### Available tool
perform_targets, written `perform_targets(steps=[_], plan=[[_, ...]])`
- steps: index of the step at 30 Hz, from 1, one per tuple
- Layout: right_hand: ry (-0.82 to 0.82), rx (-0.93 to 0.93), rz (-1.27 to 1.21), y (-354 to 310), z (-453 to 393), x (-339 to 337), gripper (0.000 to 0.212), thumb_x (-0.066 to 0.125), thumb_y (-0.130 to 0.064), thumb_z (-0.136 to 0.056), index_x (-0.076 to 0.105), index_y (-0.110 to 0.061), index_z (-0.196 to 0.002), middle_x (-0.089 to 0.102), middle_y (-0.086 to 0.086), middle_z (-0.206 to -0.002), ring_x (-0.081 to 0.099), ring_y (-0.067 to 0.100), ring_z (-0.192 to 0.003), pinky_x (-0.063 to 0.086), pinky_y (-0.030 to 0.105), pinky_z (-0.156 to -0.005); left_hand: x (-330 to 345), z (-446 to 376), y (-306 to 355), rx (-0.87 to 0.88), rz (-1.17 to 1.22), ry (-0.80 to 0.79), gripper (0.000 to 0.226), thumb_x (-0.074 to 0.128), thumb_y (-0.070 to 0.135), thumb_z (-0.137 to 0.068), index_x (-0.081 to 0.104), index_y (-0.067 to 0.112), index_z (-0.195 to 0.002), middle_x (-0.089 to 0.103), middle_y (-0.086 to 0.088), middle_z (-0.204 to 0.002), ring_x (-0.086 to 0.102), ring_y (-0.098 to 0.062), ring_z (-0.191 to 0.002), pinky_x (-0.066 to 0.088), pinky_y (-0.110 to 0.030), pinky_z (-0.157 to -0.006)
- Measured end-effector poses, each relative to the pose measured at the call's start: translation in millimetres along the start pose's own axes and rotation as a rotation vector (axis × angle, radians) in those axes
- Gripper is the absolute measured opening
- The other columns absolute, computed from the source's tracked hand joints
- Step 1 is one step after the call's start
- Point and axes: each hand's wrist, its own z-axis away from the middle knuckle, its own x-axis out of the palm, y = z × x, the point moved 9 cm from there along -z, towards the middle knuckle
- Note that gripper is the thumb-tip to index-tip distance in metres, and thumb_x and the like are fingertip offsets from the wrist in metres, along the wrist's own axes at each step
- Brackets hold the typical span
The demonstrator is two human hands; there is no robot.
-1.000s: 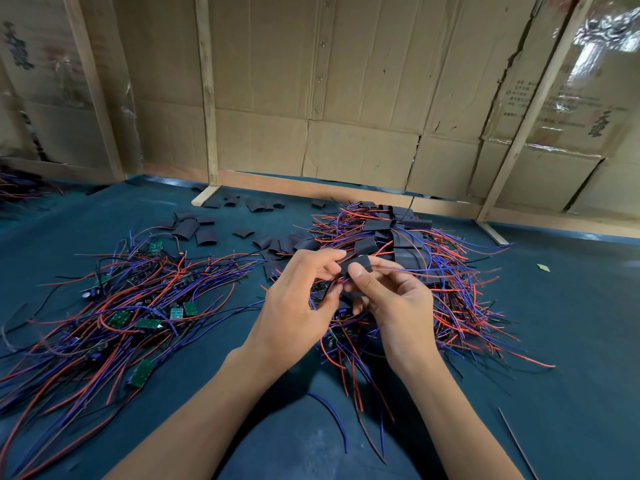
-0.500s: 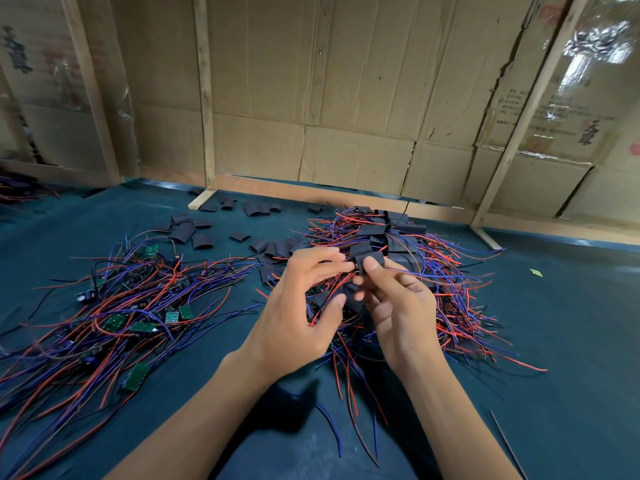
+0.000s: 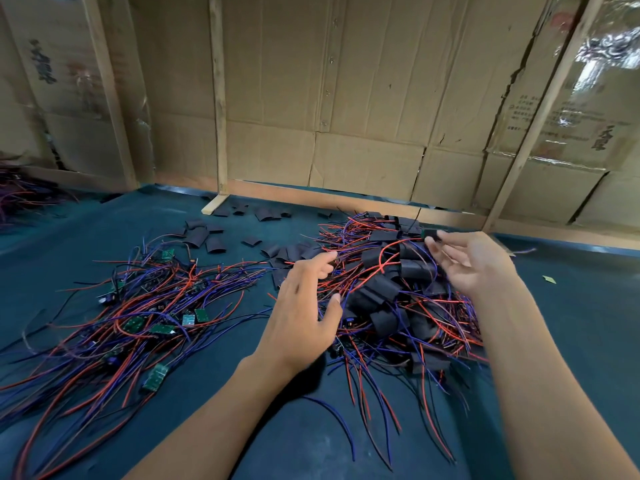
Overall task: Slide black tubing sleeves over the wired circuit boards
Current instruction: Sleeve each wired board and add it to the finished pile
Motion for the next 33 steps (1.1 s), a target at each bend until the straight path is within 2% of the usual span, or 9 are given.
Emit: perform_targets(steps=[4, 8, 12, 14, 16, 20, 26, 30, 33], plan=[[0.114, -0.091, 0.257, -7, 5, -21, 0.007, 0.063, 0.003, -0.092, 0.059, 0.004, -0.099, 0.057, 0.013, -0.069, 0.057, 0.012, -0.042, 0.044, 0.020, -0.038, -3, -4, -5, -0.064, -0.200, -0.025, 0.048, 0.057, 0.021, -0.091, 0.044, 0.033, -0.136, 0.049, 0.012, -0.119, 0.045, -0.015, -0.118, 0.037, -0.037, -0.102], [0.153, -0.194, 0.747, -14, 18, -25, 0.027, 0.072, -0.022, -0.090, 0.070, 0.001, -0.076, 0.061, 0.008, -0.057, 0.048, 0.010, -0.036, 0.035, 0.021, -0.035, -23, -9, -29, -0.308, -0.742, -0.130, 0.042, 0.054, 0.034, -0.091, 0.048, 0.027, -0.133, 0.047, -0.004, -0.127, 0.039, -0.028, -0.119, 0.034, -0.043, -0.096], [0.278, -0.966, 0.838, -21, 82, -10, 0.053, 0.060, -0.036, -0.098, 0.052, -0.005, -0.056, 0.050, 0.009, -0.049, 0.043, 0.020, -0.047, 0.034, 0.034, -0.052, -52, 10, -69, -0.713, -1.041, -0.473, 0.051, 0.052, 0.037, -0.097, 0.042, 0.012, -0.140, 0.037, -0.014, -0.138, 0.034, -0.035, -0.128, 0.034, -0.046, -0.103], [0.036, -1.328, 0.864, 12, 129, 17, 0.053, 0.056, -0.027, -0.101, 0.038, -0.011, -0.054, 0.036, 0.003, -0.049, 0.032, 0.021, -0.048, 0.029, 0.035, -0.049, -60, 13, -73, -0.714, -1.114, -0.581, 0.053, 0.053, 0.036, -0.098, 0.040, 0.010, -0.142, 0.036, -0.015, -0.141, 0.034, -0.036, -0.131, 0.035, -0.047, -0.104], [-0.246, -1.472, 0.951, 51, 149, 39, 0.049, 0.060, -0.022, -0.099, 0.040, -0.013, -0.054, 0.035, 0.000, -0.051, 0.031, 0.019, -0.046, 0.029, 0.034, -0.043, -75, 12, -72, -0.688, -1.195, -0.632, 0.049, 0.053, 0.030, -0.097, 0.042, 0.008, -0.140, 0.037, -0.015, -0.138, 0.036, -0.036, -0.129, 0.037, -0.045, -0.103], [-0.456, -1.531, 1.030, 92, 162, 69, 0.045, 0.066, -0.019, -0.096, 0.043, -0.014, -0.057, 0.038, 0.001, -0.054, 0.034, 0.020, -0.048, 0.030, 0.036, -0.042, -89, 16, -77, -0.690, -1.092, -0.709, 0.030, 0.048, 0.006, -0.091, 0.054, 0.008, -0.120, 0.055, -0.013, -0.118, 0.057, -0.032, -0.109, 0.051, -0.040, -0.091], [-0.572, -1.409, 1.094, 118, 150, 69, 0.044, 0.064, -0.023, -0.097, 0.045, -0.014, -0.058, 0.043, -0.002, -0.054, 0.039, 0.021, -0.046, 0.036, 0.037, -0.039, -102, -5, -60, -0.530, -1.054, -0.518, 0.009, 0.053, 0.011, -0.087, 0.046, 0.017, -0.089, 0.044, -0.003, -0.084, 0.055, -0.031, -0.085, 0.047, -0.037, -0.073], [-0.558, -1.310, 1.073, 119, 143, 66, 0.044, 0.060, -0.029, -0.100, 0.050, -0.012, -0.061, 0.048, -0.001, -0.056, 0.045, 0.023, -0.048, 0.040, 0.039, -0.043, -96, -47, -30, -0.350, -0.879, -0.375, 0.009, 0.055, 0.007, -0.088, 0.050, 0.012, -0.094, 0.046, -0.009, -0.099, 0.058, -0.036, -0.090, 0.049, -0.044, -0.080], [-0.534, -1.182, 0.968, 112, 136, 59, 0.031, 0.059, -0.028, -0.102, 0.064, -0.011, -0.076, 0.055, -0.004, -0.069, 0.053, 0.017, -0.060, 0.047, 0.037, -0.055, -91, -77, 10, -0.151, -0.473, -0.182, 0.006, 0.054, 0.010, -0.098, 0.053, 0.016, -0.098, 0.055, -0.005, -0.099, 0.058, -0.023, -0.085, 0.044, -0.034, -0.076]])
